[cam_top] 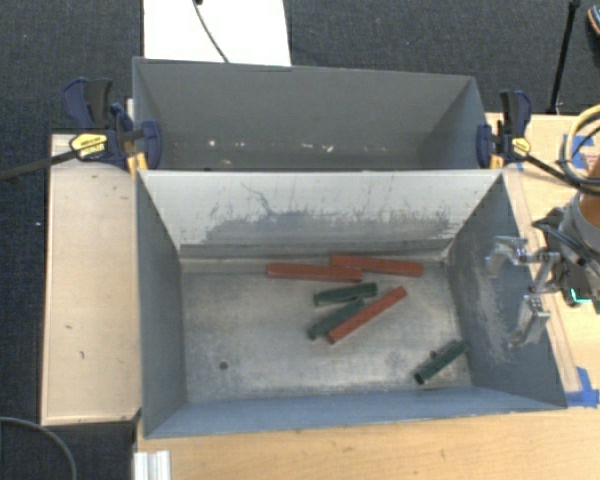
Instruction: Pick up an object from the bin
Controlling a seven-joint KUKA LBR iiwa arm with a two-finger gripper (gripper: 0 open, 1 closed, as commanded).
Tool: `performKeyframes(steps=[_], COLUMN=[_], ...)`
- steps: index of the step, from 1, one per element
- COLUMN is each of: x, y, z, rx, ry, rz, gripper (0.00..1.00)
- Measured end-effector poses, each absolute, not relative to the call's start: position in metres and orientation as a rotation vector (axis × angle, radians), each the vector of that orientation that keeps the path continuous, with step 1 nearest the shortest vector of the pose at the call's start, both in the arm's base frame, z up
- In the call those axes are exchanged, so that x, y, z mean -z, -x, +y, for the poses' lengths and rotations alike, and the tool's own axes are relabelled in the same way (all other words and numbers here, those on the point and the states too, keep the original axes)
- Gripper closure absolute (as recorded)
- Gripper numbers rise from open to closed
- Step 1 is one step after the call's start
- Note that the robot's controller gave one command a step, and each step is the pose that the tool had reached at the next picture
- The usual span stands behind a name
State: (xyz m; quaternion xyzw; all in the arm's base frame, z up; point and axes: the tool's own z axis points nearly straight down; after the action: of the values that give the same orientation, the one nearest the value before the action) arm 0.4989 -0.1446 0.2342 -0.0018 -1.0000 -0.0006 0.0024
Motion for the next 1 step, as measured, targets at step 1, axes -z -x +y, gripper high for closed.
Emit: performKeyframes(steps=[1], x=[-0.2381], y=[-0.5007], z=[-0.1439], rx=[-0.001], ry=[-0.003], rz=[-3.144], gripper=[0.00])
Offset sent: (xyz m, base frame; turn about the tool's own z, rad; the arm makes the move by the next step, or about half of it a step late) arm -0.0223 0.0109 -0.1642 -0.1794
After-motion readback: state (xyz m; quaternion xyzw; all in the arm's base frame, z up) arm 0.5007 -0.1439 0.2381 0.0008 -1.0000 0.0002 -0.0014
